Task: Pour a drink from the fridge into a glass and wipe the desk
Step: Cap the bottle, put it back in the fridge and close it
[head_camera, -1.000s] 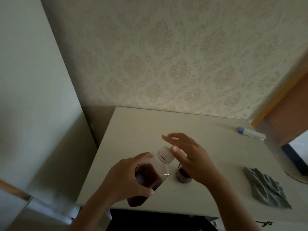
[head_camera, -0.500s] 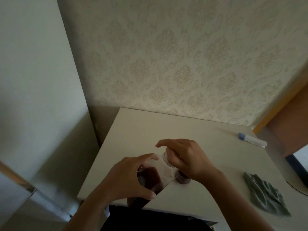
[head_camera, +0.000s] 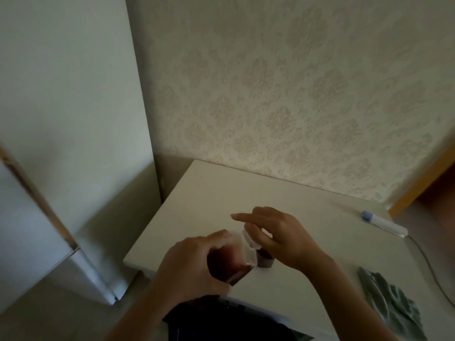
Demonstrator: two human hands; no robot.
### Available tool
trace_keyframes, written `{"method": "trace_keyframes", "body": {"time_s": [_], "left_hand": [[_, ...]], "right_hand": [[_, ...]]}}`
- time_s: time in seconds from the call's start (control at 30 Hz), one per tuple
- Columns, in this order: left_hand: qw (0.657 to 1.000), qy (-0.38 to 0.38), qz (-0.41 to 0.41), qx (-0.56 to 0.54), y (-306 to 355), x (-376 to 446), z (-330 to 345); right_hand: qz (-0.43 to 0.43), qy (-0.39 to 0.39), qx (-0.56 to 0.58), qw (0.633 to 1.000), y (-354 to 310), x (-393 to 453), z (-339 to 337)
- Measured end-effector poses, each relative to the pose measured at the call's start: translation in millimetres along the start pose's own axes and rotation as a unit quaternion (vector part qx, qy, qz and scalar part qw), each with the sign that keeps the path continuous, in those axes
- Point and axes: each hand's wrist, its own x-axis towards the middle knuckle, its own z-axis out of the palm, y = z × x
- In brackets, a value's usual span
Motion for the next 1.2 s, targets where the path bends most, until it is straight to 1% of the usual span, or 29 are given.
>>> {"method": "trace_keyframes", "body": {"time_s": [0.07,0.2,0.27,0.4,0.53,0.63,0.73,0.83,0.93,1.07,1.2], "left_hand": [[1.0,-0.013,-0.02,-0.02,7.8,-15.0,4.2],[0.998,0.001,-0.037,-0.042,19.9,-47.6,16.8],[0.998,0.018,-0.059,-0.023,24.6,-66.4,24.1],[0.987,0.071,-0.143,0.026,30.9,-101.9,33.1],[0.967,0.11,-0.207,0.101,27.2,-138.4,26.9],[0.948,0.147,-0.257,0.115,16.4,-172.6,13.3],[0.936,0.167,-0.294,0.101,2.2,-211.2,-7.4],[0.93,0.189,-0.303,0.082,-10.0,-260.3,-36.6],[0.918,0.209,-0.334,0.049,-21.5,-321.7,-62.0],[0.885,0.224,-0.396,0.094,-45.6,-412.1,-85.2],[0.843,0.269,-0.455,0.101,-59.3,-496.7,-108.0]], "right_hand": [[-0.034,-0.017,-0.002,0.999,-6.5,-10.3,-4.2],[-0.045,-0.021,0.0,0.999,-25.6,-27.5,3.7],[-0.03,-0.019,-0.005,0.999,-33.5,-35.1,11.1],[-0.03,-0.022,0.008,0.999,-50.9,-35.6,30.6],[-0.016,-0.032,0.048,0.998,-76.8,-26.5,62.1],[-0.022,-0.021,0.037,0.999,-109.7,-13.7,84.8],[-0.046,-0.025,0.066,0.996,-152.6,-2.2,103.6],[-0.114,-0.058,0.12,0.984,-208.7,5.0,113.9],[-0.179,-0.067,0.153,0.97,-275.8,8.2,128.3],[-0.205,-0.097,0.159,0.961,-371.4,10.7,171.5],[-0.225,-0.134,0.216,0.941,-455.4,4.3,205.1]]}}
